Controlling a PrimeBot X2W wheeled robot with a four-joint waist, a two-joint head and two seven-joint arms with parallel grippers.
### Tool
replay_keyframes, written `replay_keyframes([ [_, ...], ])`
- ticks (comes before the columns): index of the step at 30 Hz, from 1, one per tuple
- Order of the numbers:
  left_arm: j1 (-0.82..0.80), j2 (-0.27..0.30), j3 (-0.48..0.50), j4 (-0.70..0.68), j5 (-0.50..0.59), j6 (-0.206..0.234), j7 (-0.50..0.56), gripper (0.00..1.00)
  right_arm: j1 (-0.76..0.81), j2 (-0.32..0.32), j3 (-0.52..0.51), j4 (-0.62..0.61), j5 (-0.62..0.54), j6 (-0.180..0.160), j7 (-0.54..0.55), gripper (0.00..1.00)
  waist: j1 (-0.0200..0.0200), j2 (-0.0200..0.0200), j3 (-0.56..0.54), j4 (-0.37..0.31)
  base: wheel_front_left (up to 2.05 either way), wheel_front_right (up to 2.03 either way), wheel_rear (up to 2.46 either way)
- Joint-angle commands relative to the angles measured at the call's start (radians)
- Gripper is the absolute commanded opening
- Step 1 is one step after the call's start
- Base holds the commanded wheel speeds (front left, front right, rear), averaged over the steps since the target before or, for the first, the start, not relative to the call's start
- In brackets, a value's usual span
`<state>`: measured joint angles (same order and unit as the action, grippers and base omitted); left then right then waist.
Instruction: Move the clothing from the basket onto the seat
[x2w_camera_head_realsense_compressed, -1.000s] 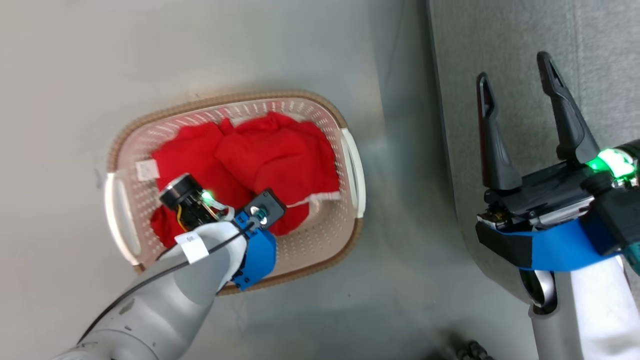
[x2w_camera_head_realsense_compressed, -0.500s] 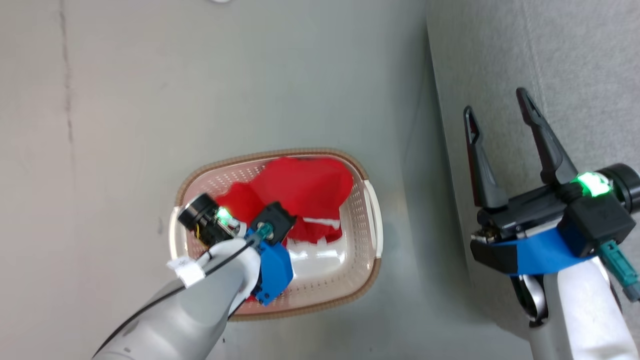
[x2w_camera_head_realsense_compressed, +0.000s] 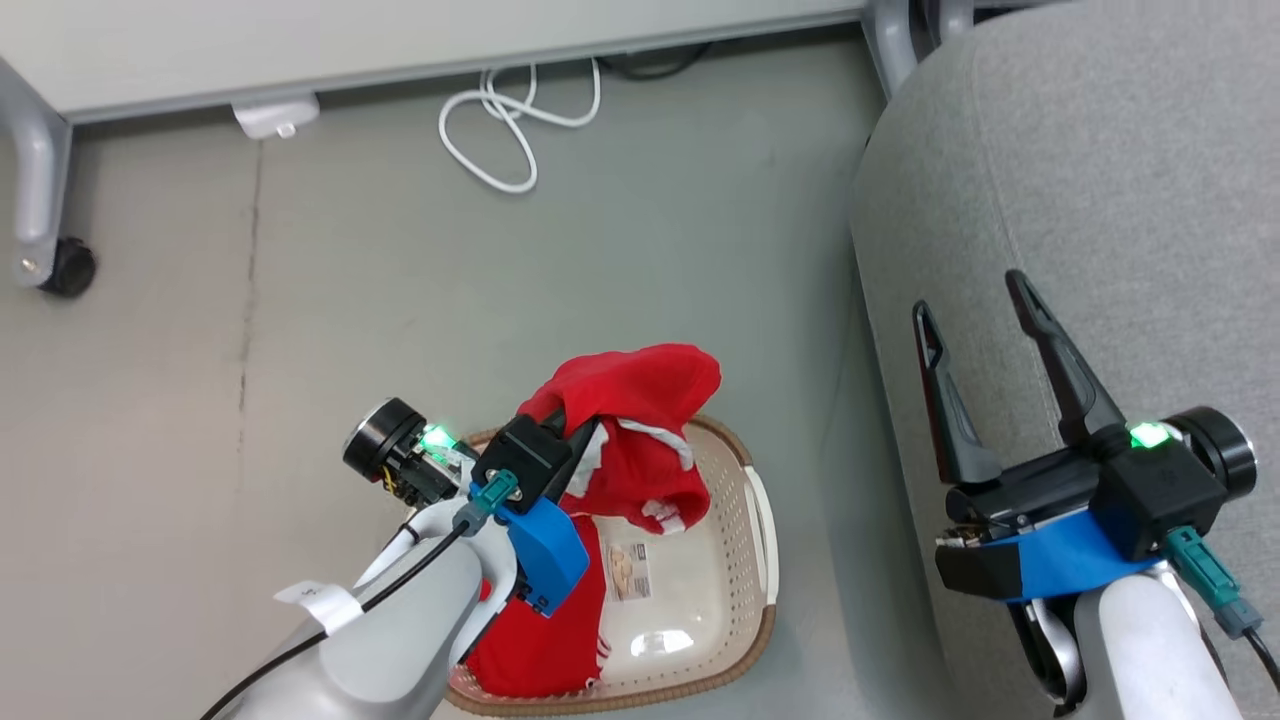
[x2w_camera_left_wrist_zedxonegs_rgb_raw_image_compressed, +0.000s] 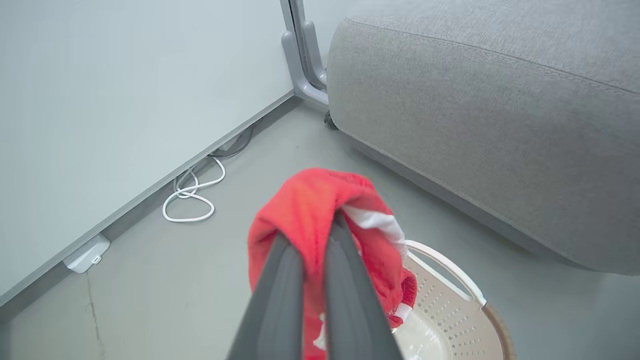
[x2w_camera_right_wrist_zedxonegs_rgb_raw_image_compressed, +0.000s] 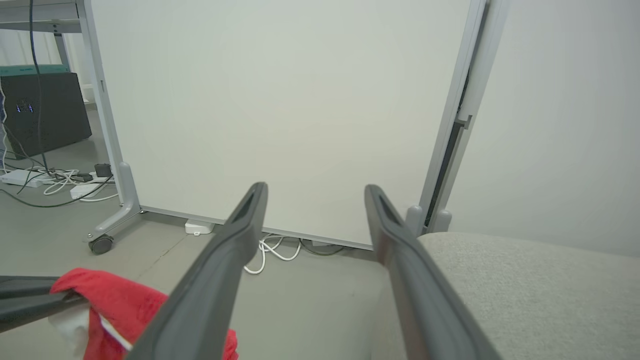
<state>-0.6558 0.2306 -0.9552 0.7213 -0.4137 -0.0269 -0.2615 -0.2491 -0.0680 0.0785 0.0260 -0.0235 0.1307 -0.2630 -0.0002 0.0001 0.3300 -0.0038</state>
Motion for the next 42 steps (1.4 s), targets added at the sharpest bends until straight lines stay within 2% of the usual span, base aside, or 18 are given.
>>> replay_keyframes([
  [1,0.024,0.011,0.026,-0.043,0.029,0.005,-0.005,0.0,0.02,-0.001,-0.002,0.007,0.007,0.0,-0.003,1.0,0.0002,-0.0001,-0.039,-0.006,0.0,0.0,0.0],
  [11,0.072,0.01,0.128,-0.198,0.101,0.008,-0.005,0.0,0.064,0.004,0.004,0.028,0.019,0.0,-0.003,1.0,0.0002,-0.0001,-0.14,0.0,0.0,0.0,0.0],
  [24,0.061,-0.027,0.259,-0.372,0.155,-0.009,-0.005,0.0,0.129,0.013,0.011,0.04,0.034,0.0,-0.003,1.0,0.0002,-0.0001,-0.249,0.004,0.0,0.0,0.0],
  [36,0.046,-0.052,0.291,-0.369,0.18,-0.033,-0.005,0.0,0.142,0.016,0.035,0.041,0.042,0.0,-0.003,1.0,0.0002,-0.0001,-0.286,0.007,0.0,0.0,0.0],
  [42,0.048,-0.065,0.296,-0.369,0.192,-0.04,-0.005,0.0,0.136,0.016,0.099,0.035,0.049,0.0,-0.003,1.0,0.0002,-0.0001,-0.295,0.014,0.0,0.0,0.0],
])
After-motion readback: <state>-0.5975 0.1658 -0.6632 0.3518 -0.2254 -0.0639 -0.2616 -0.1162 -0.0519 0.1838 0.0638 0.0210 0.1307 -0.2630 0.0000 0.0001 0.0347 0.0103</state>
